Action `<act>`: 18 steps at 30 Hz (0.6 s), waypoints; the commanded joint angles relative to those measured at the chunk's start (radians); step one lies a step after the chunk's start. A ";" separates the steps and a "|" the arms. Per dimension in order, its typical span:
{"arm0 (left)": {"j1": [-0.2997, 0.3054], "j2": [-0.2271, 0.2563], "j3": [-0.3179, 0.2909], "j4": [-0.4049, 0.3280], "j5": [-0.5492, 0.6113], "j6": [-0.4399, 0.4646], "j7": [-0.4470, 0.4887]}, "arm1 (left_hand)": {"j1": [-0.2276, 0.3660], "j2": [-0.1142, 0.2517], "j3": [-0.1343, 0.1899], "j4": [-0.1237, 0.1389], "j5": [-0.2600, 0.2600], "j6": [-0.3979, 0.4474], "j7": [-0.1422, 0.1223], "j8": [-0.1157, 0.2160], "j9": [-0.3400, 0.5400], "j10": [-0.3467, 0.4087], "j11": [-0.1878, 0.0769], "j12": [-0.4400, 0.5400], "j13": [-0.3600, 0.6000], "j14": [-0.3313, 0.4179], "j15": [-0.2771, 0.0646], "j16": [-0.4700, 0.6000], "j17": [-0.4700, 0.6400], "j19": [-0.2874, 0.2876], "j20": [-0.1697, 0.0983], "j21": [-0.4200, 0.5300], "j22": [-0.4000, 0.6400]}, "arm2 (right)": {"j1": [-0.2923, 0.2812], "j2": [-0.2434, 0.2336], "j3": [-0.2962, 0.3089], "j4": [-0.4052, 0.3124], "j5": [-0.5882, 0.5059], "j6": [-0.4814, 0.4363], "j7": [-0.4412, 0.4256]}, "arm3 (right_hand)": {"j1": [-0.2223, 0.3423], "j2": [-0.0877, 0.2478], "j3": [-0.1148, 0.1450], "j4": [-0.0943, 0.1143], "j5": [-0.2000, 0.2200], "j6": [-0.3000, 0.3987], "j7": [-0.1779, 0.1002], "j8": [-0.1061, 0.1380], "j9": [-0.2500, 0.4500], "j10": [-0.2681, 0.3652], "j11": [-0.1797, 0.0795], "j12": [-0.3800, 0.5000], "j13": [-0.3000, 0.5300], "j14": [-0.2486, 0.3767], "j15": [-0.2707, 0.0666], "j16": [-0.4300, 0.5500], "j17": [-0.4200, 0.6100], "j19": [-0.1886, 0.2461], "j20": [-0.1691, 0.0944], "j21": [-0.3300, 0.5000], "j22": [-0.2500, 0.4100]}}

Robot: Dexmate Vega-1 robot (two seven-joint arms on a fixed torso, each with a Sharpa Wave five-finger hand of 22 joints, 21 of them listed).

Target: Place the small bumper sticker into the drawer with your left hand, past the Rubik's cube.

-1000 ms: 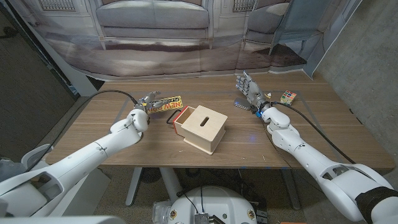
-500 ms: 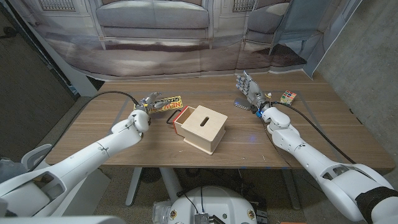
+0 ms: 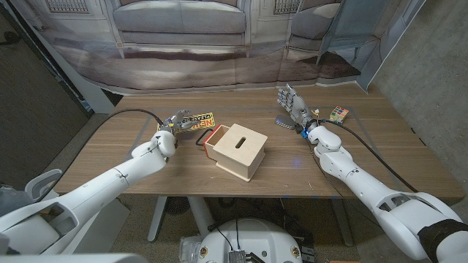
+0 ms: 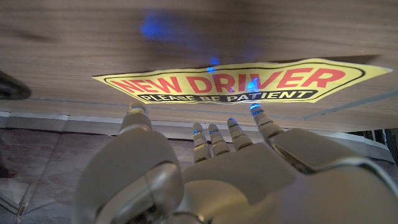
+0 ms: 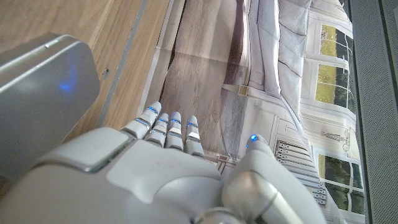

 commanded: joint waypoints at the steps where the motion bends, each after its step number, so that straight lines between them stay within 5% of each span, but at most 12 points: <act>1: -0.007 -0.014 0.010 0.023 -0.004 -0.012 0.003 | 0.016 0.003 0.001 -0.009 0.000 0.007 -0.005 -0.001 0.004 0.007 0.000 0.005 0.005 0.010 -0.017 0.004 0.006 0.000 -0.003 -0.003 0.005 | 0.003 0.001 -0.002 0.006 -0.003 0.002 0.002 | 0.005 0.010 0.001 -0.006 0.002 0.008 -0.001 0.001 0.003 0.010 0.002 -0.005 0.003 0.004 -0.001 -0.002 0.002 0.007 -0.002 -0.006 0.004; 18: -0.007 -0.025 0.013 0.044 -0.011 -0.019 0.012 | 0.026 0.006 0.002 -0.011 -0.002 0.002 -0.008 -0.005 0.004 0.007 -0.003 0.004 0.005 0.018 -0.019 0.006 0.006 0.005 -0.005 -0.004 0.004 | 0.011 0.012 -0.005 0.024 -0.002 0.005 0.007 | 0.005 0.011 0.000 -0.007 0.002 0.008 -0.002 0.001 0.003 0.010 0.001 -0.005 0.003 0.005 -0.002 -0.002 0.002 0.008 -0.001 -0.008 0.004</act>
